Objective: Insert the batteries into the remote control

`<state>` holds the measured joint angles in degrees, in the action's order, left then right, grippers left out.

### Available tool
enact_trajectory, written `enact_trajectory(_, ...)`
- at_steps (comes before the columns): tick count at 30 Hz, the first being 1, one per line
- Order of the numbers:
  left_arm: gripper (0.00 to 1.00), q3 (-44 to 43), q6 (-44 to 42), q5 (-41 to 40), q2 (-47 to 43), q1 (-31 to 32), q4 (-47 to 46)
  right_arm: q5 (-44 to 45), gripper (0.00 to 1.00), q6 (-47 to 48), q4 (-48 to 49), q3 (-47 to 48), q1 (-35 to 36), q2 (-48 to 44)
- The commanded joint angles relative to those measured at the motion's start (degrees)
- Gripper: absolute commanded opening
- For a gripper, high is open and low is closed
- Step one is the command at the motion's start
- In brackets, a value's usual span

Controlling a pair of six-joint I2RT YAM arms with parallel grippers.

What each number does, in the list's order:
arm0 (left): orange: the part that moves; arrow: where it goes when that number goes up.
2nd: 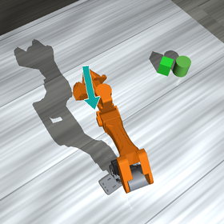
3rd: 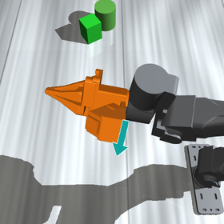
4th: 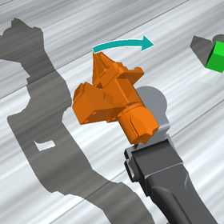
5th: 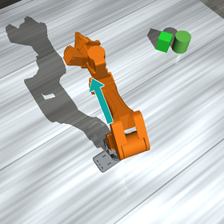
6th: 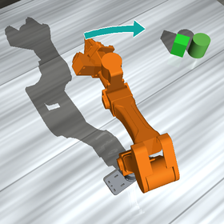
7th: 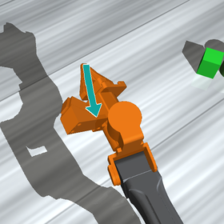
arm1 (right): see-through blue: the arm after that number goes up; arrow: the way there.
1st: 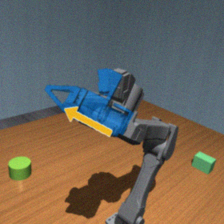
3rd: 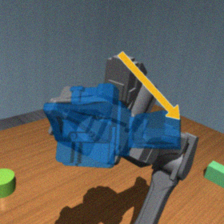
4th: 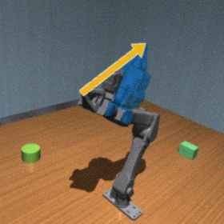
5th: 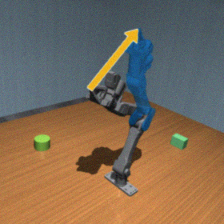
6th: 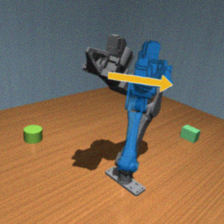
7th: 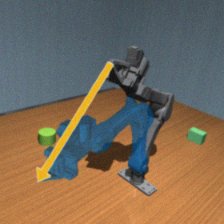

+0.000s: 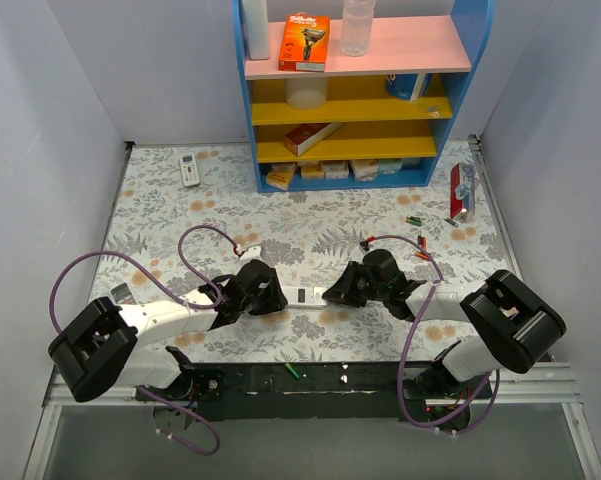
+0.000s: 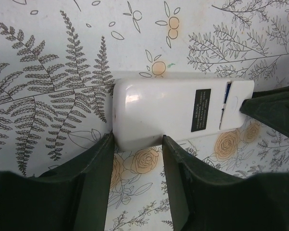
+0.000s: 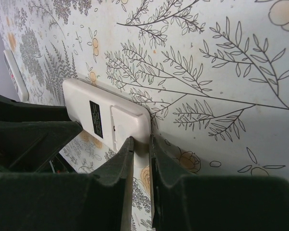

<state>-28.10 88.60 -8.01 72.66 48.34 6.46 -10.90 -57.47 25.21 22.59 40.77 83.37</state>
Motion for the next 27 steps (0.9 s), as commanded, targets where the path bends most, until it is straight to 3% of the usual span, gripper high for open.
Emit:
enact_trajectory(1, 0.37, 0.0, 3.5, 9.3, -1.8, 4.1, -4.0, -3.3, 0.13, 0.3, -9.2, -2.9, 2.3, 1.6)
enact_trajectory(12, 0.44, 0.7, 4.2, 8.9, -2.4, 4.4, -4.4, -4.5, 0.14, 2.5, -14.0, -0.4, 2.3, 2.9)
enact_trajectory(19, 0.53, 0.4, 3.3, 6.3, -2.8, 4.4, -3.8, -1.8, 0.28, 7.0, -21.3, 4.0, 2.3, 3.5)
enact_trajectory(27, 0.59, 0.9, 2.6, 2.7, -4.7, 4.4, -2.1, 0.3, 0.28, 8.5, -25.1, 6.1, 2.3, 1.0)
